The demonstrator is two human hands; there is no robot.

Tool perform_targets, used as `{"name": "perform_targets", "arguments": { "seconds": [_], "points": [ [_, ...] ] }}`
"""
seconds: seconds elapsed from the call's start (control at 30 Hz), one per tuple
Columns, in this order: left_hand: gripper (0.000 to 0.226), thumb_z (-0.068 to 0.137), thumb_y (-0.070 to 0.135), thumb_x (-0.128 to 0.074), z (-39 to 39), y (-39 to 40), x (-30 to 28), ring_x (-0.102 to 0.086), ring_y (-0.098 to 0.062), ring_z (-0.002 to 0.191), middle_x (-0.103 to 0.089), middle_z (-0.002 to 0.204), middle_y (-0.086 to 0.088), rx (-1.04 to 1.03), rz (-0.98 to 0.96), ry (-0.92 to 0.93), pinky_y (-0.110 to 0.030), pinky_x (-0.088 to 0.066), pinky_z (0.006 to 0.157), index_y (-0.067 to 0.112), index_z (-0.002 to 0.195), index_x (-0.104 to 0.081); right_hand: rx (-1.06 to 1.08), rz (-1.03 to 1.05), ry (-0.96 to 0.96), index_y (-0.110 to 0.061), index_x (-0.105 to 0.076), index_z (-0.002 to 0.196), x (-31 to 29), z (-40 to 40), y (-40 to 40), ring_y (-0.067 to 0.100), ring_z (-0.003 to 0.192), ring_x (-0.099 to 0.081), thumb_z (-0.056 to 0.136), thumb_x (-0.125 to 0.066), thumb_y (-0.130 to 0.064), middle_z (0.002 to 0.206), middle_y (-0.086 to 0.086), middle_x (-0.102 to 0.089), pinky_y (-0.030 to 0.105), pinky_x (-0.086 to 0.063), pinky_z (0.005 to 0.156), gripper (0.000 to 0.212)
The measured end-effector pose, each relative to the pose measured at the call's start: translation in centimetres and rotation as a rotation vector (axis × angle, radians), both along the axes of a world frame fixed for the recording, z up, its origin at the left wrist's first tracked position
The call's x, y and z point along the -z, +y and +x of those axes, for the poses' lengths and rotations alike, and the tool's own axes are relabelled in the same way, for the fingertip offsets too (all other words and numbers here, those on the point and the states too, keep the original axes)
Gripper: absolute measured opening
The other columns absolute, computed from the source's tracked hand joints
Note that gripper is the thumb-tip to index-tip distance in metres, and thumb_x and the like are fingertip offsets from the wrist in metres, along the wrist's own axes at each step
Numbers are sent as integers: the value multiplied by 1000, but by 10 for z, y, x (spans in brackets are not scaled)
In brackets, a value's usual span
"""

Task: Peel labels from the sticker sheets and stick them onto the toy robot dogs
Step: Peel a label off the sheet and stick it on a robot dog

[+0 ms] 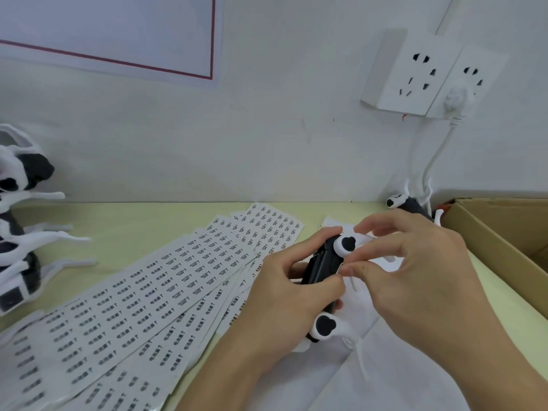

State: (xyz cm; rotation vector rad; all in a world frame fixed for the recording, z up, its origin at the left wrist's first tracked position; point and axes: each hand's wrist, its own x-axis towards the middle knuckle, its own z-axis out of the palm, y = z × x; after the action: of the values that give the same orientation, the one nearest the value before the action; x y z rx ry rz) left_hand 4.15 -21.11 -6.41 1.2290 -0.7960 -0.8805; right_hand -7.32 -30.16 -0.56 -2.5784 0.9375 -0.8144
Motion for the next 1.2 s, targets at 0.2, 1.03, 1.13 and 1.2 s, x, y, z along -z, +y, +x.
{"name": "perform_targets", "arguments": {
  "seconds": [0.2,1.03,1.13,1.2],
  "points": [
    [53,76,19,-65,-1,0,0,-69,-16,67,-73,83,1,4,-2,-10,-18,-52,65,56,114,-67,52,1,44,-52,-62,49,-2,0,2,5,92,-57,70,-83,-24,97,-29,-63,37,-48,80,41],
    [56,75,22,-66,1,-2,3,-71,-19,70,-75,88,-3,-1,-7,41,-25,-56,69,60,116,-65,-24,94,-65,-43,-74,62,-2,-2,0,1,94,-61,73,-85,-18,98,-32,-65,21,-50,82,30],
    [55,74,22,-68,2,-3,3,-71,-21,69,-75,90,-7,-9,-32,112,-26,-56,68,56,117,-67,-40,165,-171,-44,-73,62,-5,-5,-2,-7,86,-60,74,-83,-16,94,-32,-65,5,-43,71,32],
    [55,73,21,-68,3,-3,2,-72,-22,69,-75,91,-10,-16,-44,150,-26,-56,67,54,117,-68,-39,170,-218,-41,-73,63,-7,-6,-2,-5,82,-60,75,-83,-15,93,-29,-66,5,-42,69,30]
  ]
}}
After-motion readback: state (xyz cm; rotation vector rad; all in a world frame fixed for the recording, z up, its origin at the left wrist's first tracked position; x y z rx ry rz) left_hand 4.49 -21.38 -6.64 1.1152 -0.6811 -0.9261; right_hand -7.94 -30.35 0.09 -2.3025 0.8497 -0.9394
